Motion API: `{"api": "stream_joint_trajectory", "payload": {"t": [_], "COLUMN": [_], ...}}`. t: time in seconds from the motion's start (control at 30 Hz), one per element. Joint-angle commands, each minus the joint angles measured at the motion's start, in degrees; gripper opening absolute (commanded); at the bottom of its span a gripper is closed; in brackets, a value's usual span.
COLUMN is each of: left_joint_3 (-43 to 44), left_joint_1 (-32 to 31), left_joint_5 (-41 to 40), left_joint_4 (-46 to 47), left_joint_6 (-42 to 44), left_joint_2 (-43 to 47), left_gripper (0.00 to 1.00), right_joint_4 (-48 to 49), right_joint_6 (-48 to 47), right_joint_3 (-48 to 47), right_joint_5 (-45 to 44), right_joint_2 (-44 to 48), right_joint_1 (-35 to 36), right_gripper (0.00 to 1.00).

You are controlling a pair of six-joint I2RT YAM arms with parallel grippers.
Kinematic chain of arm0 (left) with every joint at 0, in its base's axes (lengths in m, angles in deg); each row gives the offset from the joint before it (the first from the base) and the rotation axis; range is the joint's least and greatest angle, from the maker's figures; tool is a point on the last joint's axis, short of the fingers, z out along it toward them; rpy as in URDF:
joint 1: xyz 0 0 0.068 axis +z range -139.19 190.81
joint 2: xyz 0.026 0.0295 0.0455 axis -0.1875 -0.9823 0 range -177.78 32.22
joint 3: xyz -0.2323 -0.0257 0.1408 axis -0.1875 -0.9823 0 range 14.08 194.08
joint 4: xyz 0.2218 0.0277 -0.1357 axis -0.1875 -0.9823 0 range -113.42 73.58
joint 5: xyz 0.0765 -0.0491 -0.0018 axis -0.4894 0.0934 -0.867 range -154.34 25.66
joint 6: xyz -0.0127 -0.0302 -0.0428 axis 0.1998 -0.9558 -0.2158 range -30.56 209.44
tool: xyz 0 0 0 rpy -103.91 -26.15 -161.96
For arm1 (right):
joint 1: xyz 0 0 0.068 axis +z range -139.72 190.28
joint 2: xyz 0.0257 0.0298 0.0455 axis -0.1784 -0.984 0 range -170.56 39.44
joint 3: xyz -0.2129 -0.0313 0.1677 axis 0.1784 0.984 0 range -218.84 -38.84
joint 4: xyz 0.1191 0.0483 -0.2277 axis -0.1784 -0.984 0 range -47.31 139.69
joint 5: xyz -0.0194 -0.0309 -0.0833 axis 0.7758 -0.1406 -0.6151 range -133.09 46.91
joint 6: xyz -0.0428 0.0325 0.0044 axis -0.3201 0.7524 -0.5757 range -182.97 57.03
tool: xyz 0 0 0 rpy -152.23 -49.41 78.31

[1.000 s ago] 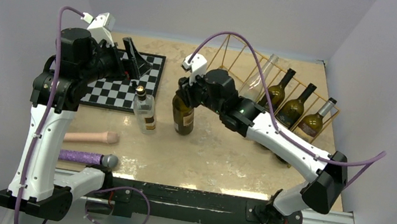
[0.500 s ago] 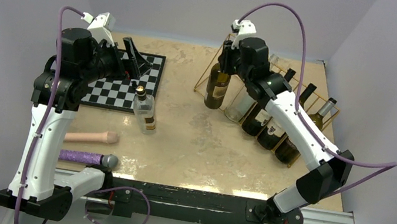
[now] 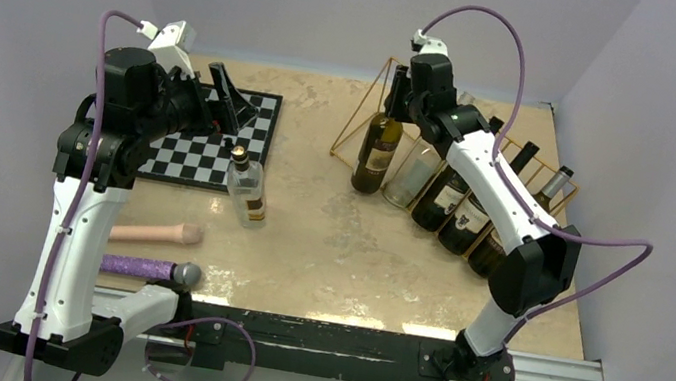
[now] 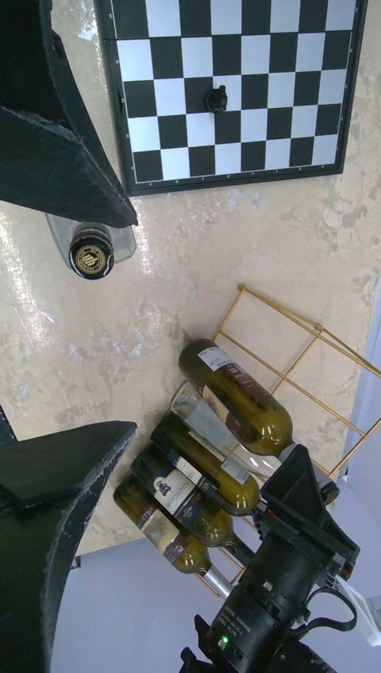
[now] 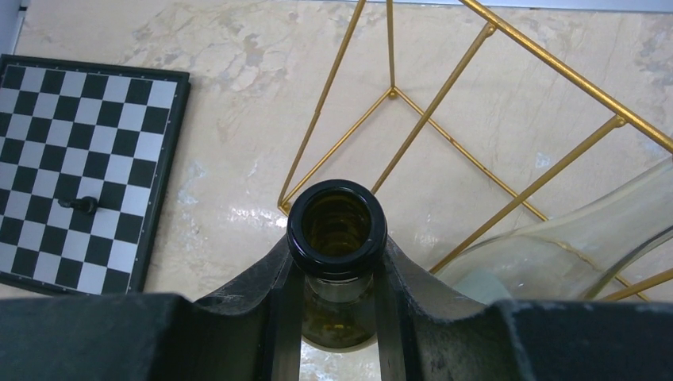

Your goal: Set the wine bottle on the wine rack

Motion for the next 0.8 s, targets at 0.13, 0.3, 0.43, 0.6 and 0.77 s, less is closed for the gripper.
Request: {"api": "stream_joint_trajectory", "payload": {"t": [0.13,0.3,0.43,0.6,0.77], "left_joint_3": [1.24,1.46,1.68,1.63,0.94], "left_joint_1": [-0.22,-0.22,-0.22,-0.22,-0.22], "left_joint_5": [-0.16,0.10,-0.03,0.06,1.23], "left_joint_4": [2.12,1.90,1.47,1.33,1.25], "left_joint_6": [0.59,0.59,0.92,0.99,0.62], "left_joint_2": [0.39,0.28,0.27,0.20,0.04], "left_gripper": [0.95,0.95,0.95,0.95,0.95], "right_joint_4": [5.10,4.98,4.29,3.64,1.24], "right_joint_6": [4.50,4.81,5.50,6.56,7.27], "right_joint_3": [-3.57,-5.00,-5.61,-5.77,-7.27], "right_joint_5": [-5.16,-5.53,-5.65,-5.33,-4.53], "right_joint_2": [1.29,-0.24,-1.64,-3.46,-5.91], "right_joint_1": [-0.99,-2.06,-2.78,-3.63,-3.97], "right_gripper": [0.00,0.00,0.00,0.00,0.00]}}
